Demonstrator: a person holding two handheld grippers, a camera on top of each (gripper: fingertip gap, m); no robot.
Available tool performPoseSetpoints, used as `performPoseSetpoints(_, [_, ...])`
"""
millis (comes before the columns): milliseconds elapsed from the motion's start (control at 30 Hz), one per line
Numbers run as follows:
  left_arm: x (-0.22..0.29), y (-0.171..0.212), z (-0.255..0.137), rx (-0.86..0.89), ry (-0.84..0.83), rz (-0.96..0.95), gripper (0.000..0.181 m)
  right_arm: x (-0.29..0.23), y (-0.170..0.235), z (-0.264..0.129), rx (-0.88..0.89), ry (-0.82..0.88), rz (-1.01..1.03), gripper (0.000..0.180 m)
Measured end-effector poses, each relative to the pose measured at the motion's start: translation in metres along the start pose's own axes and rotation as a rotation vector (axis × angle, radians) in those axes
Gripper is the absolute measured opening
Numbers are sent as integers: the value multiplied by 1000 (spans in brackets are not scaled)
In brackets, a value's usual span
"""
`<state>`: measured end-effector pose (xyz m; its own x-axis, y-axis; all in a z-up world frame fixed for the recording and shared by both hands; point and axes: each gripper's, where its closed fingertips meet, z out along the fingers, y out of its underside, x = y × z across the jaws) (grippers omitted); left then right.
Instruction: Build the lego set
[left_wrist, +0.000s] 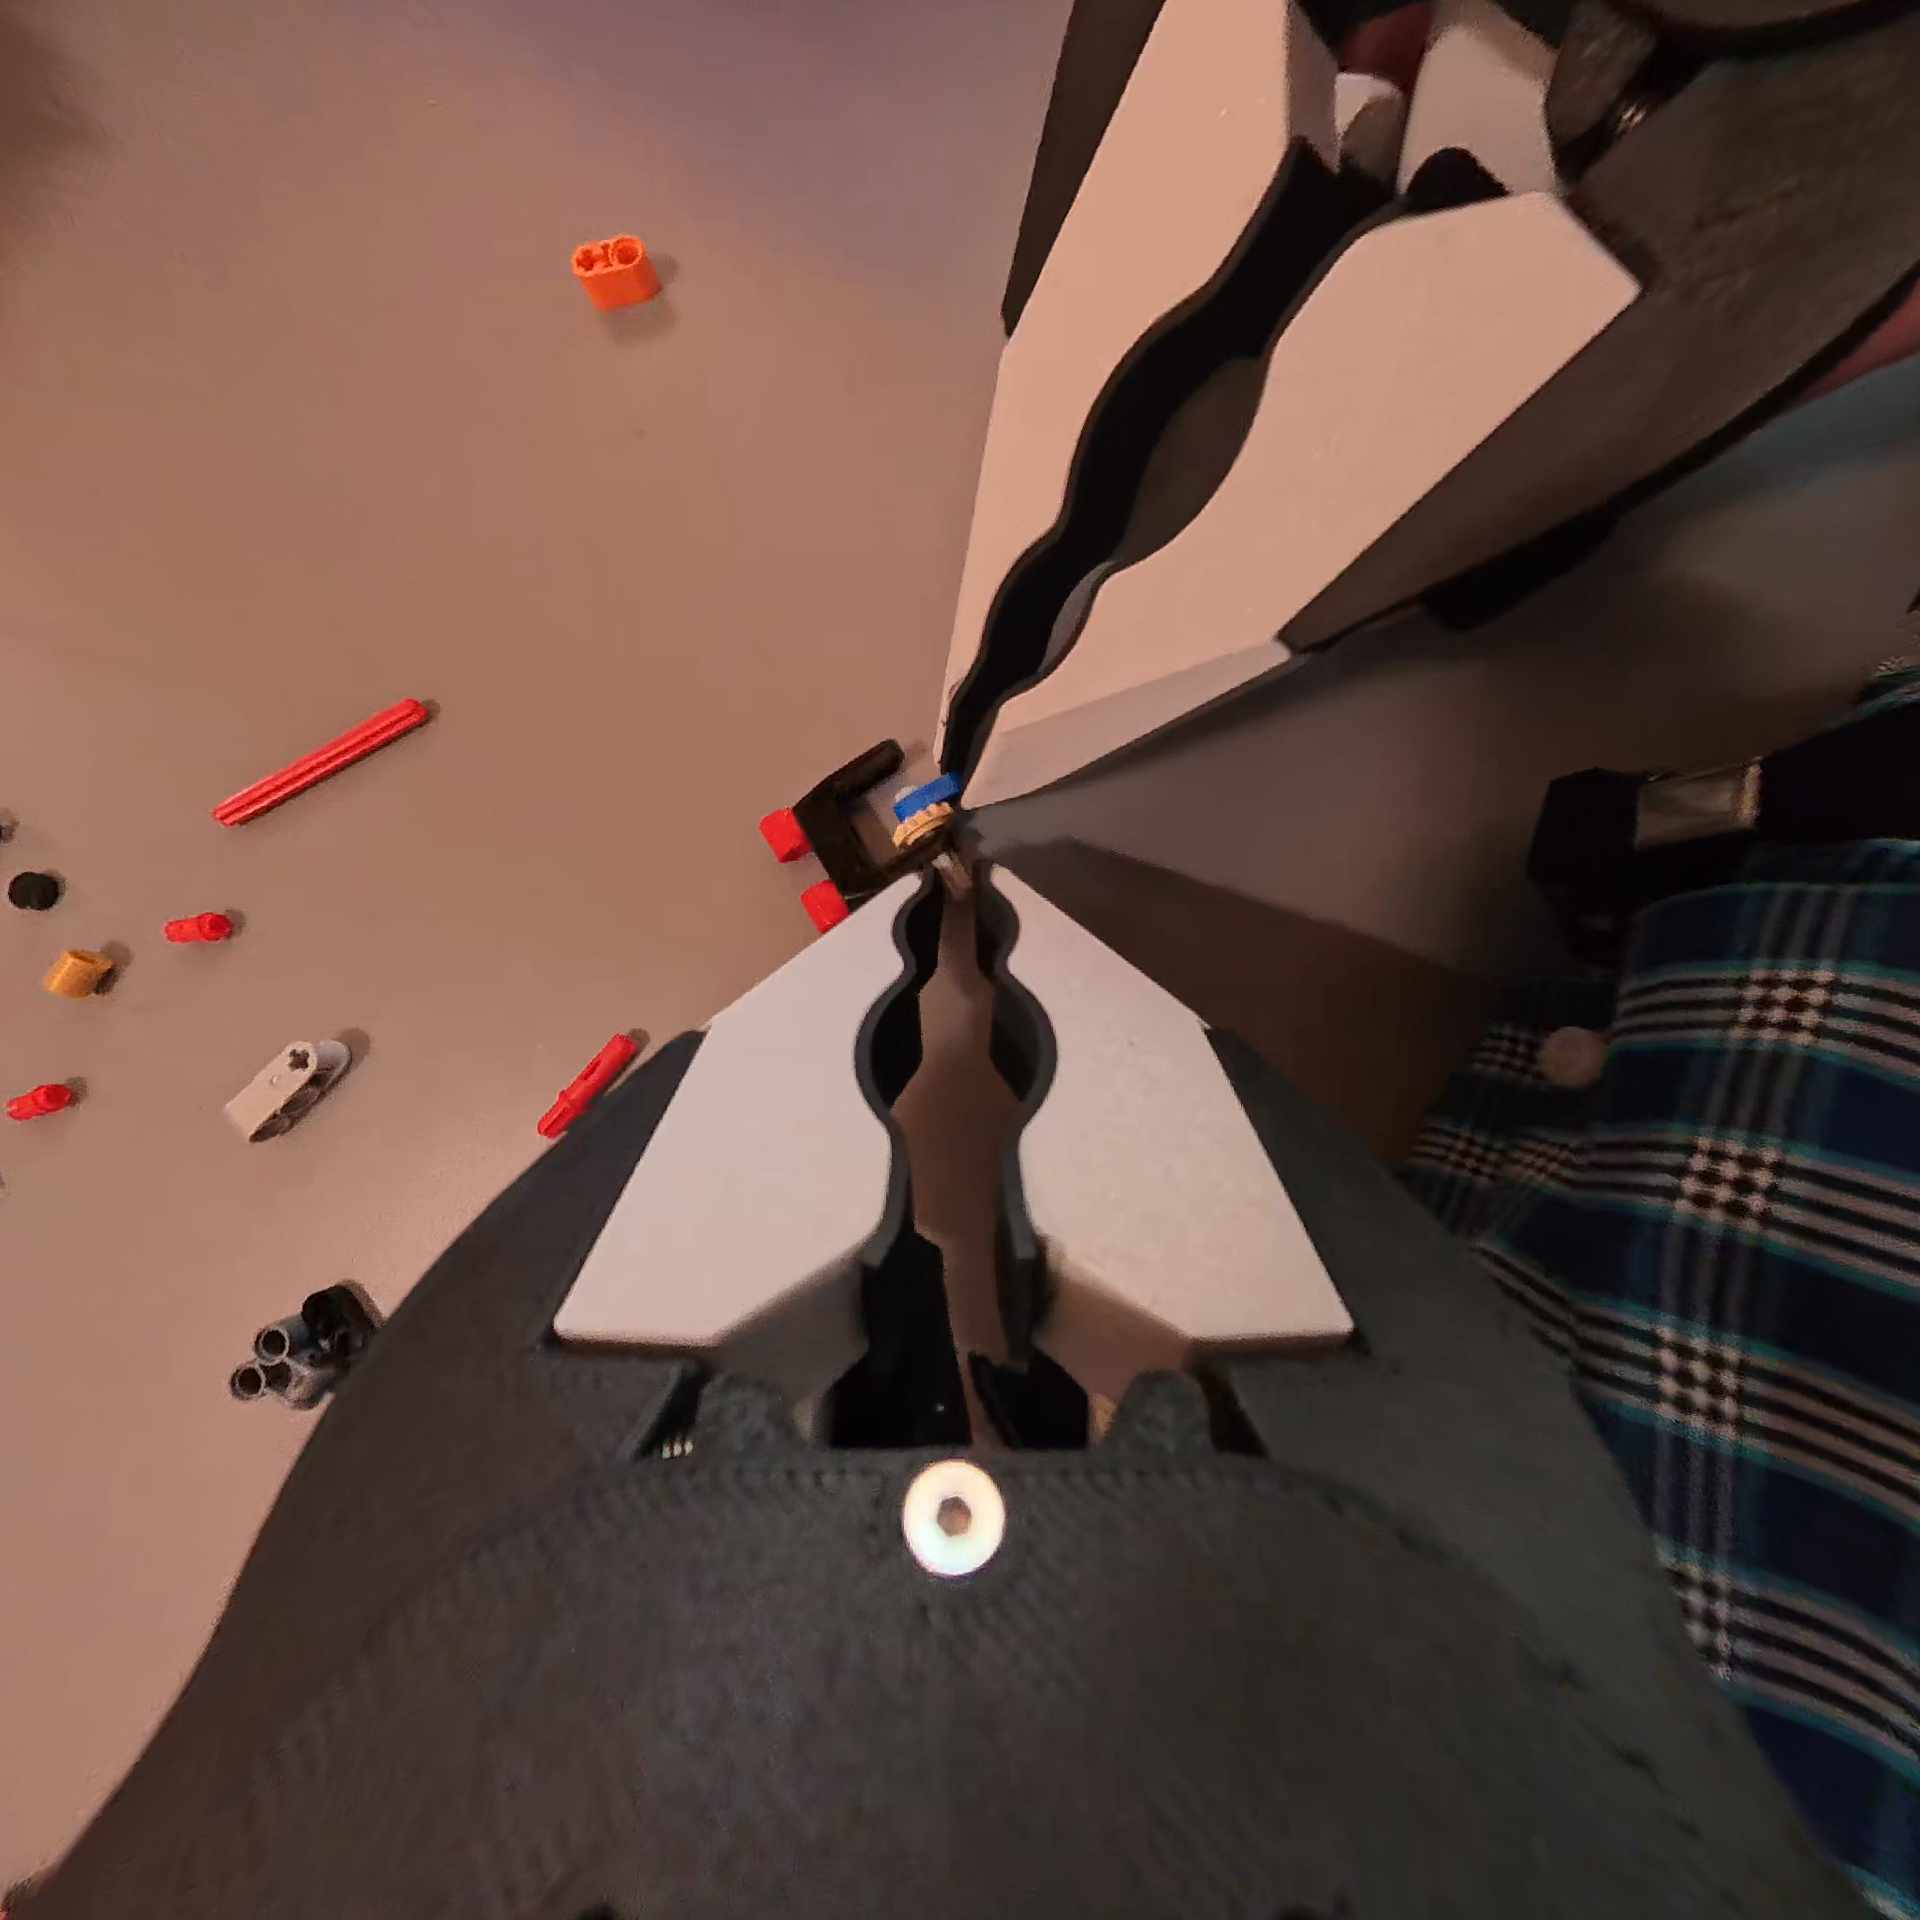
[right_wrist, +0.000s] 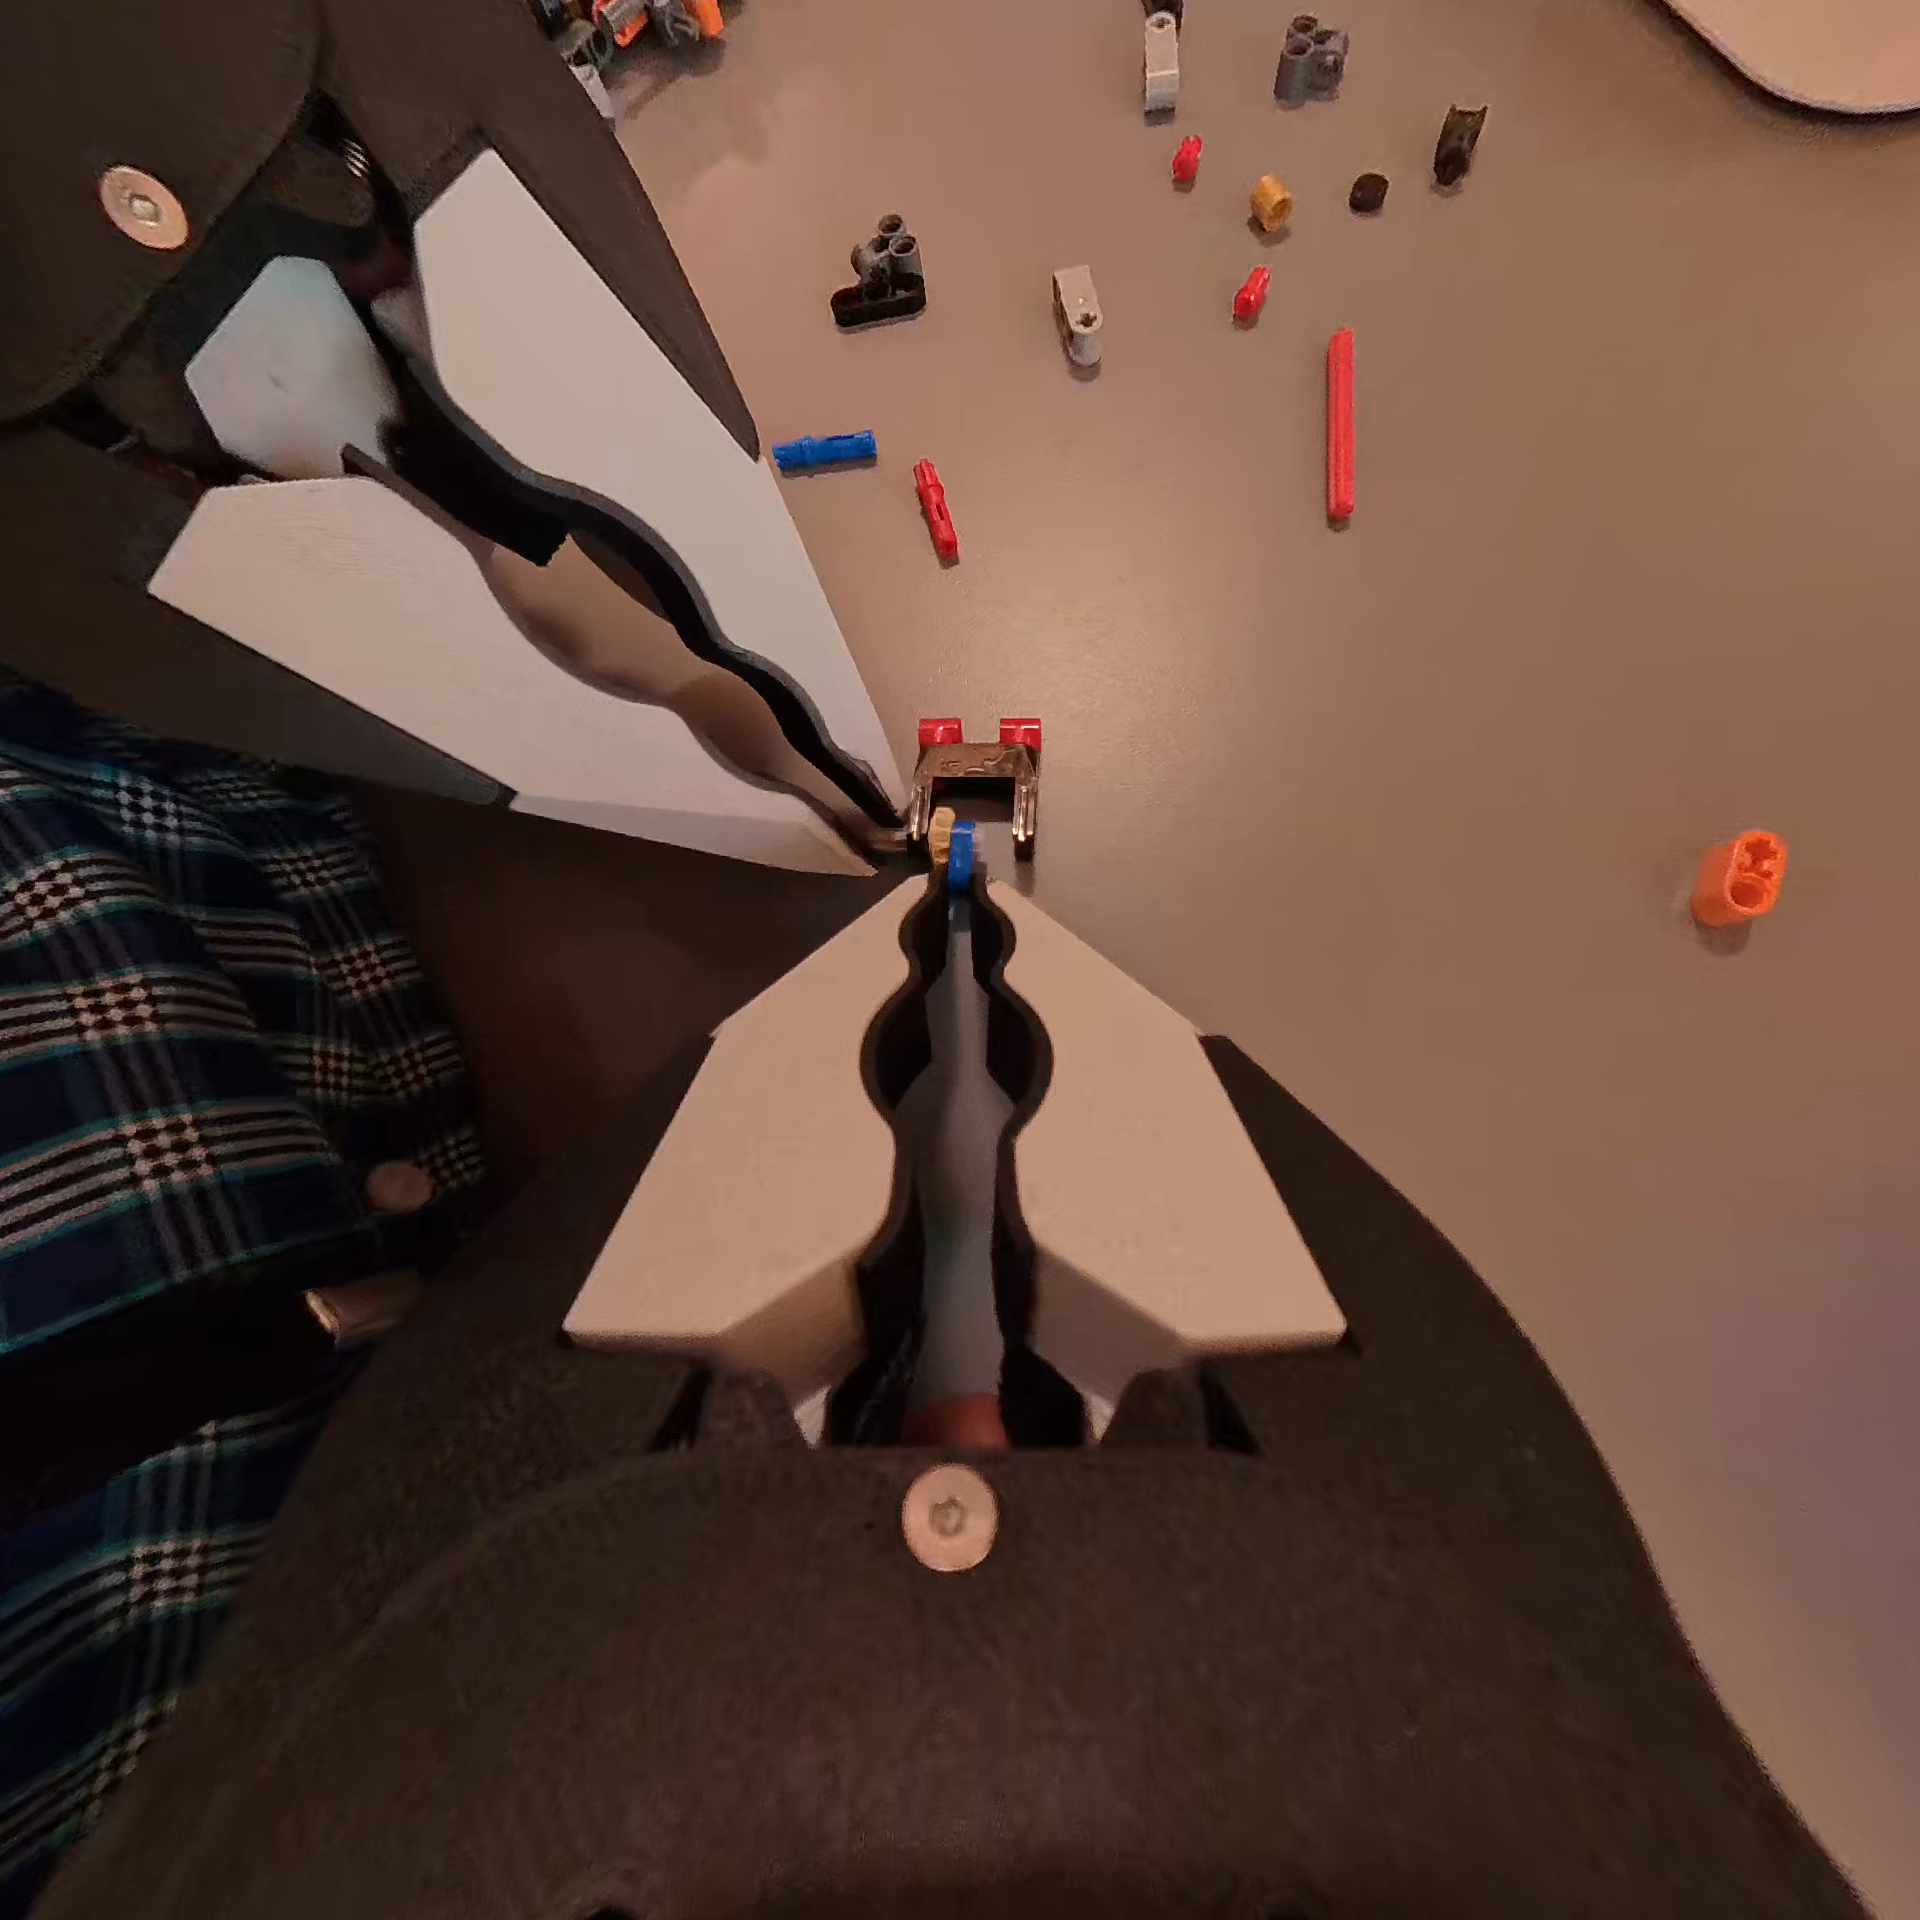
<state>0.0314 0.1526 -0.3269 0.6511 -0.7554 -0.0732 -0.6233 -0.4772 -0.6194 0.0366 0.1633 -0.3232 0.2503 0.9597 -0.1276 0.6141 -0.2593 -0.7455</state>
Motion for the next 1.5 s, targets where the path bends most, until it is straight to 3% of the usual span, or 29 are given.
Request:
performPoseSetpoints(467, [5,0,0,39,132,-130,3,-4,-2,1,-1,-68,-78,10])
performPoseSetpoints(1500, [5,0,0,80,140,-153,3,-7,-1,1,-32,-190,-187,6])
